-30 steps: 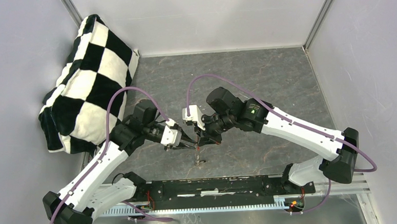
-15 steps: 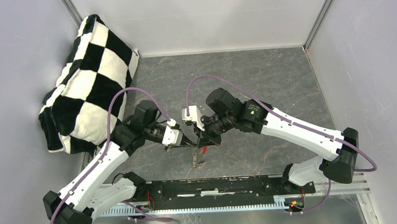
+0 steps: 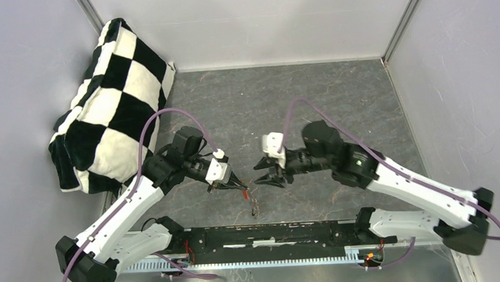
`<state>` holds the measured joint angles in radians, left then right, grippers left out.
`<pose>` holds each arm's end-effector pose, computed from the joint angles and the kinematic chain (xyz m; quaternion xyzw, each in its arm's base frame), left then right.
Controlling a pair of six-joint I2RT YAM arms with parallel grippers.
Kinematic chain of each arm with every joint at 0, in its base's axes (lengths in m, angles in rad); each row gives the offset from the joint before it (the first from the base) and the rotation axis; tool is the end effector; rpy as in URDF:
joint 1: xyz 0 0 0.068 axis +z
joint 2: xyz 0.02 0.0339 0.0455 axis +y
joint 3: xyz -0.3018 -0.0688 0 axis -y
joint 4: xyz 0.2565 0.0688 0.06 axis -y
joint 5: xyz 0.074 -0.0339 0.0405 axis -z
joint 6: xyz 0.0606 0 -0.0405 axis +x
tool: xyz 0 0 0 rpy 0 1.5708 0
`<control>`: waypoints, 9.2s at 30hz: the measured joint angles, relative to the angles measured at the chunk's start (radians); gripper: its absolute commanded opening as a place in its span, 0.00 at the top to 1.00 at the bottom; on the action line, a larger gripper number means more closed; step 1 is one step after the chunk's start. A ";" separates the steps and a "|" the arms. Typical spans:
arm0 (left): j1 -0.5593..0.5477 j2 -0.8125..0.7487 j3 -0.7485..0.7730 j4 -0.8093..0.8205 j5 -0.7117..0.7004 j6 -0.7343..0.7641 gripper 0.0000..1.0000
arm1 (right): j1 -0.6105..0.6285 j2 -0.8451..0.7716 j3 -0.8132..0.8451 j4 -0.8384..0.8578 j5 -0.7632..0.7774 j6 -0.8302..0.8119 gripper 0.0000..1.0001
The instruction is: Put the keys on the keyring
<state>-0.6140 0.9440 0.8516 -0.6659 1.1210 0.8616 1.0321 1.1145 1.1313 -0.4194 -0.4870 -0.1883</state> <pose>0.1130 -0.1465 0.3250 0.6788 0.4344 -0.4433 0.3924 0.1090 0.2376 0.3987 -0.5729 0.5873 0.4026 0.4059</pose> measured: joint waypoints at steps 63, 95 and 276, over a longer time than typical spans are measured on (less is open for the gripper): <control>-0.001 0.045 0.216 -0.119 -0.001 0.115 0.98 | 0.000 -0.215 -0.404 0.661 -0.016 0.120 0.57; -0.001 0.050 0.241 -0.222 -0.079 0.166 0.98 | 0.027 -0.016 -0.172 0.249 0.056 0.041 0.77; -0.005 -0.098 -0.024 0.459 -0.045 -0.654 0.98 | -0.040 -0.142 -0.698 1.321 0.065 0.544 0.96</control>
<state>-0.6193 0.8463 0.8280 -0.2066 1.0763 0.2073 0.9924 0.9722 0.4332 0.9016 -0.4217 0.3561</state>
